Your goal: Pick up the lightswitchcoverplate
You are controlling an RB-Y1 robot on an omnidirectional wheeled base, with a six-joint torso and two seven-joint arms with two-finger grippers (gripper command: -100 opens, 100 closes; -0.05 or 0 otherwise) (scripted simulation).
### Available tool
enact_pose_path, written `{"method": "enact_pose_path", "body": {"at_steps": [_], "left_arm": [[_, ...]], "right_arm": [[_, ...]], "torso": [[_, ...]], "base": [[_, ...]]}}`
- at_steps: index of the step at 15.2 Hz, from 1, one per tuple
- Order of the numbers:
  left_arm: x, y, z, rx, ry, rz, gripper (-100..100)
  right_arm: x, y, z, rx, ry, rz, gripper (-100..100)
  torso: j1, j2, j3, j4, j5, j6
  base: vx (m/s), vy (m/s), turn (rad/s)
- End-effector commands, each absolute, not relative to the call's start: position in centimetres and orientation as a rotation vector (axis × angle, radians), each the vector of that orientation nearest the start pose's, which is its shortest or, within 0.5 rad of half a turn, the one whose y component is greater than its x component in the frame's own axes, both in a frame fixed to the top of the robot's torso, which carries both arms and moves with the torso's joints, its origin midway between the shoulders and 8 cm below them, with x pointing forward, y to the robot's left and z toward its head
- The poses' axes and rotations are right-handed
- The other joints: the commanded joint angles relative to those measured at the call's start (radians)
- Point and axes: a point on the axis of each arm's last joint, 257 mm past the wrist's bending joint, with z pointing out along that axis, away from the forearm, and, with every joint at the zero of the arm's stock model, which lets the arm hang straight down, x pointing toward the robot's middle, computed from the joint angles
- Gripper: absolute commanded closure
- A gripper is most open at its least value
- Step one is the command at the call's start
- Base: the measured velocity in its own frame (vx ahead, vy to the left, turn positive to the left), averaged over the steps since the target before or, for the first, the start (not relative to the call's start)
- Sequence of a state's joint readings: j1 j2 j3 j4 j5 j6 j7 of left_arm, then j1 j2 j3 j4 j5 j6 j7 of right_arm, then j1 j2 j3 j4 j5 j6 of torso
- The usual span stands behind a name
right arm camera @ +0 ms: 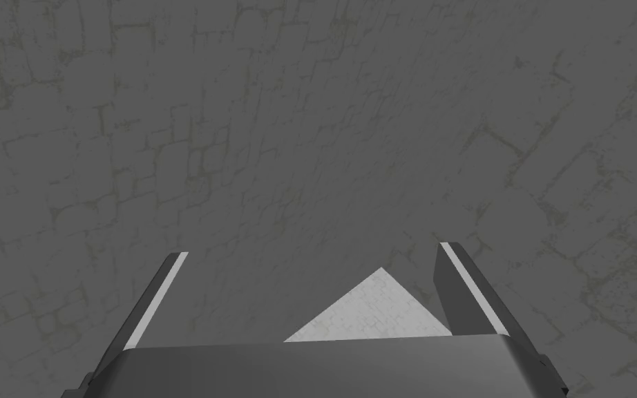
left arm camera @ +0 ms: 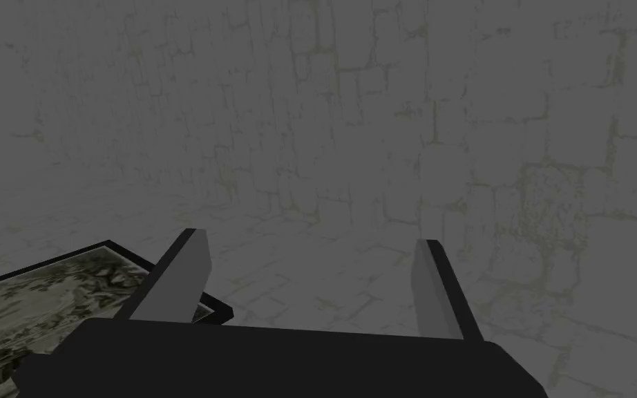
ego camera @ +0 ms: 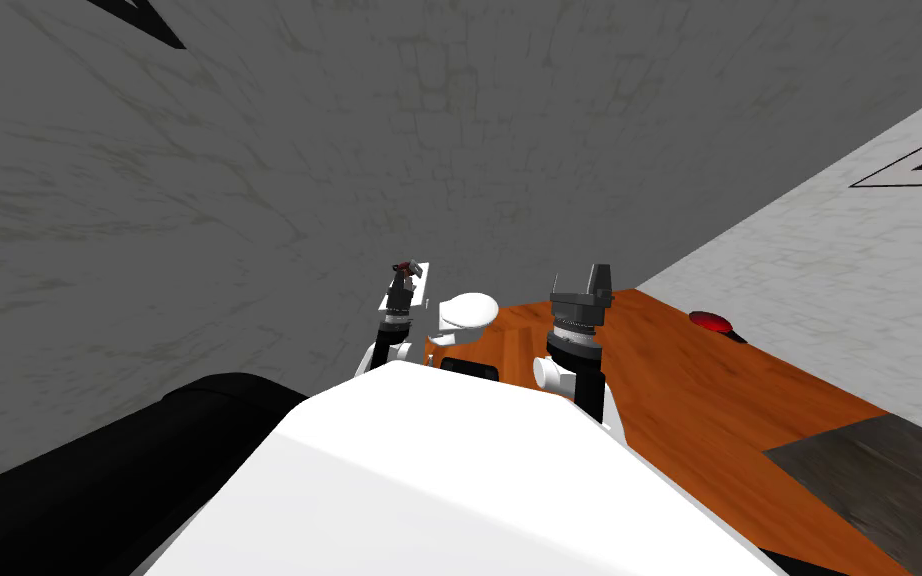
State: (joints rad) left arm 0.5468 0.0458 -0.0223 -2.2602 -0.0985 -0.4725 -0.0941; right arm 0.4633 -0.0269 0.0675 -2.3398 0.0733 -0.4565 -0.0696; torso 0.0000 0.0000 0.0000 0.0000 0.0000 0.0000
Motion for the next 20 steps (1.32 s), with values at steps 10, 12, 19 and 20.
{"method": "enact_pose_path", "body": {"at_steps": [10,12,19,20], "left_arm": [[37.3,29.8,-4.2,-0.854,0.772,-1.303,-100],[37.7,30.4,-5.0,-0.908,0.765,-1.332,-100],[39.0,32.3,-7.7,-1.106,0.712,-1.446,-100],[39.0,32.4,-7.7,-1.110,0.709,-1.450,-100]], "right_arm": [[34.4,-24.0,5.3,0.588,0.628,1.411,0],[34.4,-24.0,5.3,0.588,0.628,1.411,0],[34.4,-24.0,5.3,0.588,0.628,1.411,0],[34.4,-24.0,5.3,0.588,0.628,1.411,0]], "torso": [[0.000,-0.002,-0.001,0.000,0.000,0.000],[0.000,-0.002,-0.001,0.000,0.000,0.000],[0.000,-0.003,-0.001,-0.001,0.000,0.000],[0.000,-0.003,-0.001,-0.001,0.000,0.000]], "base": [[0.022,-0.003,0.060],[0.025,-0.001,0.065],[0.029,-0.005,0.076],[0.024,-0.002,0.021]]}}
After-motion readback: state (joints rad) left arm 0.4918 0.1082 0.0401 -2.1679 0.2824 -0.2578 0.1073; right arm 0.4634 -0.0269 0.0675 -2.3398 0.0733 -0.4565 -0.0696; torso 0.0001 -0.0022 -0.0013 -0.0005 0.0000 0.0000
